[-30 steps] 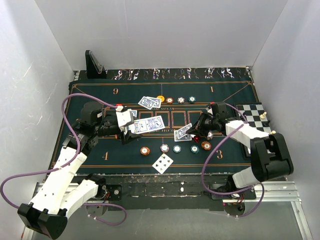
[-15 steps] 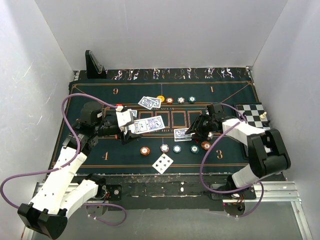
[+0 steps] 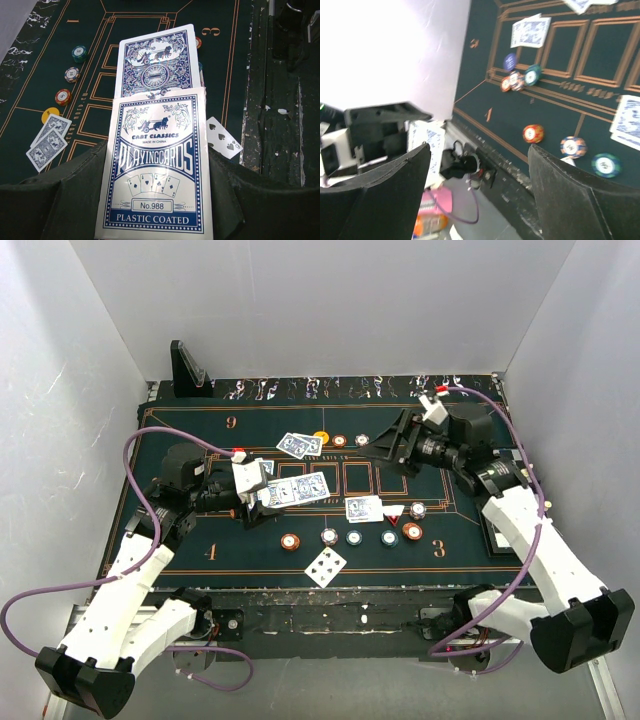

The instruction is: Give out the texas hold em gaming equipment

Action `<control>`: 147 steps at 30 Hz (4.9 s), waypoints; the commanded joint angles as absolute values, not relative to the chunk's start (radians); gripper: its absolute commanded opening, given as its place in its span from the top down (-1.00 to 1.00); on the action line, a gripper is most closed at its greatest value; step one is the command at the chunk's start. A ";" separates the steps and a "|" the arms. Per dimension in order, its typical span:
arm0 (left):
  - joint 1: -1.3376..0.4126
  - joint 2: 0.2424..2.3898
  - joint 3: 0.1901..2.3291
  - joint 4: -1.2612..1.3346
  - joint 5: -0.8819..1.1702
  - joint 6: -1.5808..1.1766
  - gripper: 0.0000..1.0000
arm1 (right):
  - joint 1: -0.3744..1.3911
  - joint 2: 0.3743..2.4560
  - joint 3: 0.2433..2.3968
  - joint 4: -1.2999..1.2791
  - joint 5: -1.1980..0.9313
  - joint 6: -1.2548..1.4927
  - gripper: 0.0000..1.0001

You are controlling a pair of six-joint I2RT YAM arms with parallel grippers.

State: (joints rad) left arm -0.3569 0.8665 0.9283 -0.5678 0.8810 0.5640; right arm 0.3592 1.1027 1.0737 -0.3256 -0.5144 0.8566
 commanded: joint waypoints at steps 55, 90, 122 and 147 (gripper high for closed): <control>-0.354 0.838 0.965 -0.525 0.904 0.540 1.00 | 0.652 1.240 1.026 -0.120 -0.741 1.075 0.06; -0.354 0.821 0.956 -0.526 0.885 0.532 1.00 | 0.425 1.196 1.406 -0.725 -0.523 0.640 0.87; -0.353 0.756 1.017 -0.598 0.925 0.483 1.00 | 0.811 2.284 2.121 -0.873 0.634 0.342 0.97; -0.353 0.749 1.015 -0.620 0.920 0.495 1.00 | 0.943 2.459 2.165 -0.819 0.318 0.379 -0.27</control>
